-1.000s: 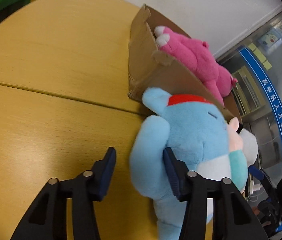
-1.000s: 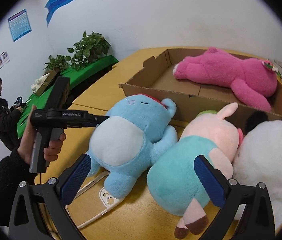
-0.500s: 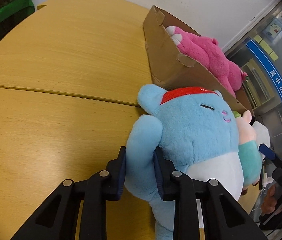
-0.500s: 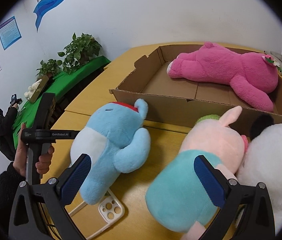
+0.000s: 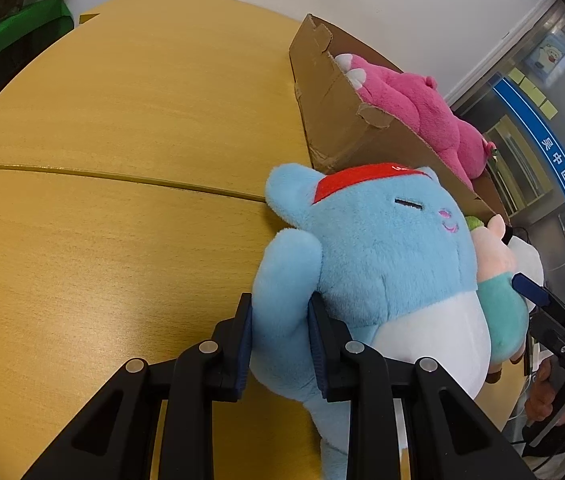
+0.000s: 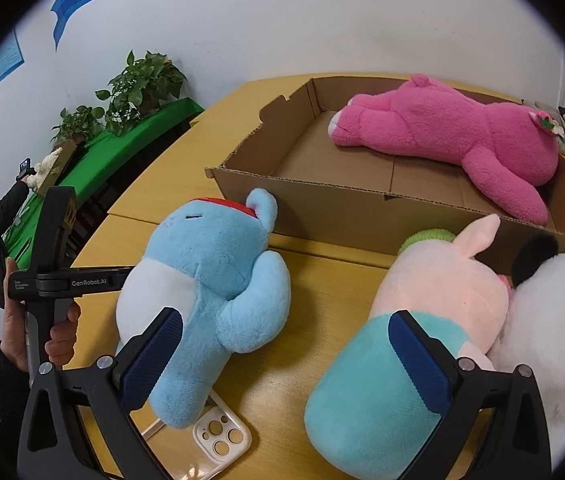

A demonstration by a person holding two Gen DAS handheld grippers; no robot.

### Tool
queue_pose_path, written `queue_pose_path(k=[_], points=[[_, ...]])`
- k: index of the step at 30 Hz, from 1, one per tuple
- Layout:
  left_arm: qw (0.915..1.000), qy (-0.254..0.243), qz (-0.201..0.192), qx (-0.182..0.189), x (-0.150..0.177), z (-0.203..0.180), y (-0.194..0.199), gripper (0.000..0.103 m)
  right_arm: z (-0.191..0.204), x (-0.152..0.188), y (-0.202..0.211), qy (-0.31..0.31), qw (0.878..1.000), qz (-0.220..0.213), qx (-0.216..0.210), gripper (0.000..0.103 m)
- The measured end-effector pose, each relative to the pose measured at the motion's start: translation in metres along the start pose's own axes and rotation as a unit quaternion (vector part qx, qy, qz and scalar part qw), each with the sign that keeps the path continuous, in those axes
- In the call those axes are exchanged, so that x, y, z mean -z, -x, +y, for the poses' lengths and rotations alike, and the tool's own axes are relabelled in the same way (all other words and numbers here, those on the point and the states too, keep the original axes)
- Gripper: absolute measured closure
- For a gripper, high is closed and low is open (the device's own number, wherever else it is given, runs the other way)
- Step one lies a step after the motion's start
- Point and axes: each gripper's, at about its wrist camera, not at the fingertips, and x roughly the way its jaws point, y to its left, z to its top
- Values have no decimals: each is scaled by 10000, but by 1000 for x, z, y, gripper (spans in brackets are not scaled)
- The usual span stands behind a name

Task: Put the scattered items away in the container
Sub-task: 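Close the left gripper on the light-blue plush while the right gripper also closes on it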

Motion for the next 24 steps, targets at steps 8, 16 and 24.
queue_pose_path(k=[8, 16, 24], points=[[9999, 53, 111, 32, 0, 9, -3, 76, 11, -6, -36, 93, 9993, 151, 325, 2], [9999, 40, 111, 15, 1, 9, -4, 76, 26, -2, -61, 277, 9960, 56, 848, 3], [9999, 116, 54, 2, 0, 18, -1, 76, 42, -6, -68, 412, 9969, 50, 663, 19]])
